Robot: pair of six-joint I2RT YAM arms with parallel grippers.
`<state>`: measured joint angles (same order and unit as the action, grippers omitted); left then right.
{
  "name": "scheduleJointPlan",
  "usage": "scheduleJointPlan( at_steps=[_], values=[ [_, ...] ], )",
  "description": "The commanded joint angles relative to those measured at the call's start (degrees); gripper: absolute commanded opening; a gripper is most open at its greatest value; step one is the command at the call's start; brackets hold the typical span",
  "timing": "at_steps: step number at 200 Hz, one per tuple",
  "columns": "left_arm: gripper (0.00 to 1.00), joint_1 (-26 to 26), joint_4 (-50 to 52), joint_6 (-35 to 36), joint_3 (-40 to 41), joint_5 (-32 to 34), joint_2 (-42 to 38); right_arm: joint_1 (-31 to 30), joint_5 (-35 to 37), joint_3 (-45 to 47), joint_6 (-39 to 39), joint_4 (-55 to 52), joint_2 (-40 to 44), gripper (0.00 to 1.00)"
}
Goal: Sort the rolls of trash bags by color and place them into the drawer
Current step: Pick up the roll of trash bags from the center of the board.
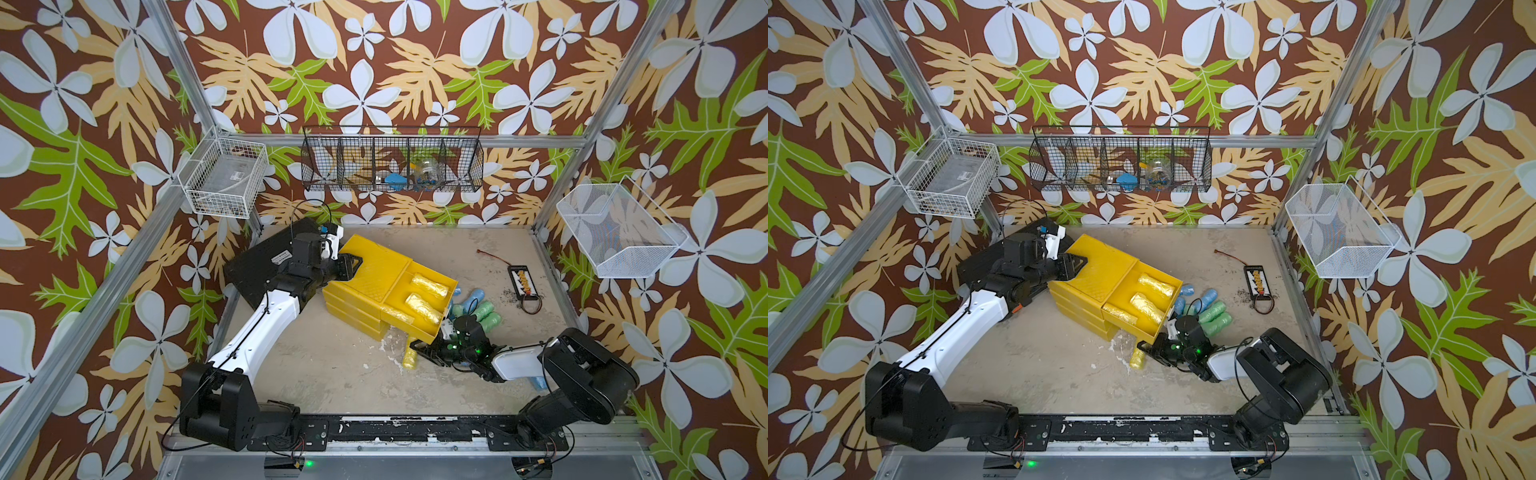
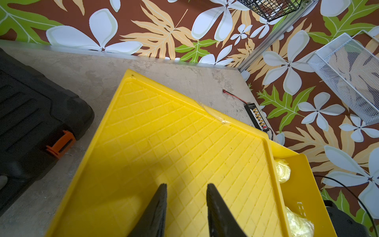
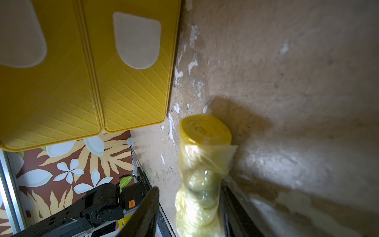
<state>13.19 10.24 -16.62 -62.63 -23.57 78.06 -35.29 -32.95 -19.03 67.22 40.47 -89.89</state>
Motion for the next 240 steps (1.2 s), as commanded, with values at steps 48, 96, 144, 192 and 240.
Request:
scheduleJointPlan(
  at_steps=[48, 96, 144, 192, 240],
  values=[
    [0.36, -0.16, 5.31, 0.19, 0.29, 1.02, 0.35, -0.04, 1.15, 2.61, 3.38, 7.17, -1.40, 0.11],
    [0.36, -0.25, 5.48, 0.35, 0.13, 1.14, 0.22, 1.19, 4.28, 4.09, -1.73, -6.68, 13.42, 0.00],
    [0.36, -0.33, 5.66, 0.32, -0.50, 1.07, 0.42, 10.70, 6.44, 1.85, -11.14, -33.81, 35.13, 0.00],
    [0.36, -0.29, 5.56, 0.10, -1.09, 0.88, 1.03, 24.74, 5.90, -4.83, -22.78, -53.21, 45.34, 0.00],
    [0.36, -0.28, 5.97, 0.36, -1.55, 1.05, 1.19, 26.36, 9.91, -18.52, -30.50, -58.42, 43.96, 0.00]
  ],
)
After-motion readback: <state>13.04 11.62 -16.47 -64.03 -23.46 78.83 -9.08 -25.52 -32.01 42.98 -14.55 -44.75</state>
